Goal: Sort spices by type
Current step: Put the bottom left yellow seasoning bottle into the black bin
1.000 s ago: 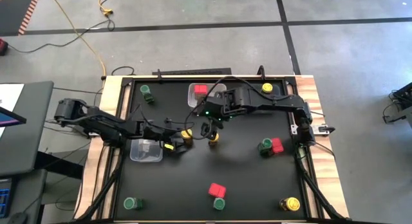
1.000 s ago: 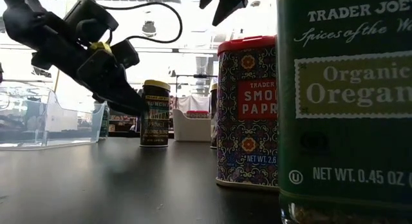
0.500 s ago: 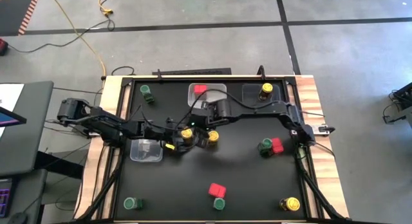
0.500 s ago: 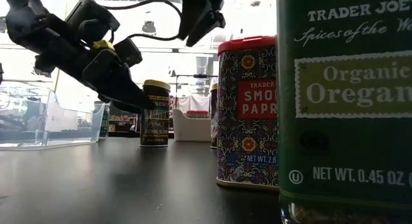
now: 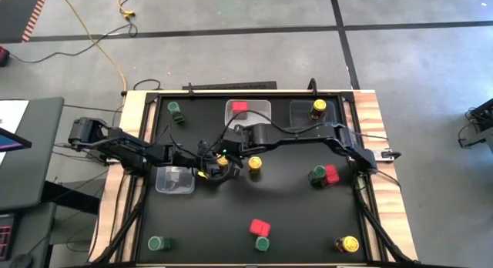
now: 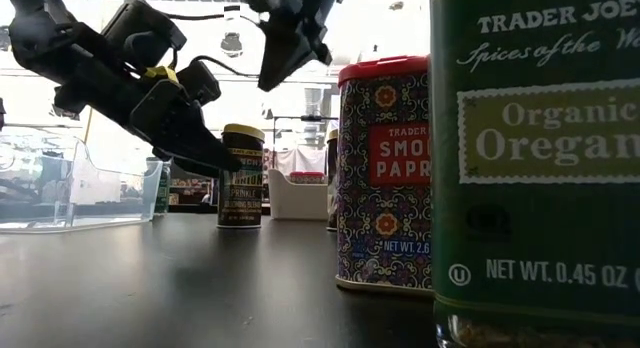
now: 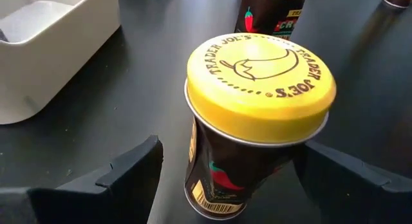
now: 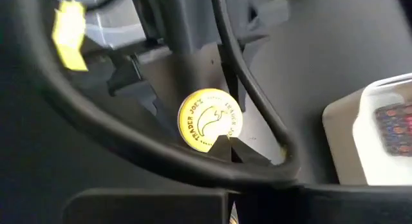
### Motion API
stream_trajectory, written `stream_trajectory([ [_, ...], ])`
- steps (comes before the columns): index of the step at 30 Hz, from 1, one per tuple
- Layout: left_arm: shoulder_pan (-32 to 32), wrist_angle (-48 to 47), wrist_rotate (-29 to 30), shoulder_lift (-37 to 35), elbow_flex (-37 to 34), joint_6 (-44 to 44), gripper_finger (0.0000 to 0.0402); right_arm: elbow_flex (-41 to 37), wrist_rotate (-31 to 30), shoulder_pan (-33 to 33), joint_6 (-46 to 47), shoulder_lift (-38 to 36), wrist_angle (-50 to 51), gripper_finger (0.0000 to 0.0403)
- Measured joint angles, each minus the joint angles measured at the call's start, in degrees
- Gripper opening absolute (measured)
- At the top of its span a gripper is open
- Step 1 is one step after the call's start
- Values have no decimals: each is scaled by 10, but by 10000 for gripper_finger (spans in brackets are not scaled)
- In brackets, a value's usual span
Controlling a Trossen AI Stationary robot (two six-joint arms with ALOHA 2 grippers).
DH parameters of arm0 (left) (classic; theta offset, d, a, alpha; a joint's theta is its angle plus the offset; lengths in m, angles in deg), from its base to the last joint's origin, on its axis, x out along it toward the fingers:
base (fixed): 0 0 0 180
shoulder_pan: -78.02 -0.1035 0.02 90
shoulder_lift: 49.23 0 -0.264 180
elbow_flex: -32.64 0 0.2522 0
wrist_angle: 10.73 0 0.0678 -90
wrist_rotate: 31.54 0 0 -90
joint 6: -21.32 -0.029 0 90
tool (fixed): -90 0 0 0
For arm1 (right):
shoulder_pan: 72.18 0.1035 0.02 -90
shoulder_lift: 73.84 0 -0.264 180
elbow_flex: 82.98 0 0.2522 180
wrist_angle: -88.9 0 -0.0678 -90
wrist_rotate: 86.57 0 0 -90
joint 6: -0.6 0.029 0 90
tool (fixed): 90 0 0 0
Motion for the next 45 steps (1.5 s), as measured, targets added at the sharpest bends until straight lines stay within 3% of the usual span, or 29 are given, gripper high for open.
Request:
stream_trajectory([
  [4,0,1,0,0,0,0,330,-3,7,0,-4,20,-14,11],
  [20,0,-7,-1,0,0,0,330,-1,14,-10,-19,43,-48,15],
  [26,0,-7,-1,0,0,0,330,-1,46,-21,-22,43,-60,15],
  [37,0,-9,0,0,0,0,330,-118,126,-32,20,34,-141,15],
  [45,-2,-8,0,0,0,3,330,-122,132,-33,14,35,-141,15],
])
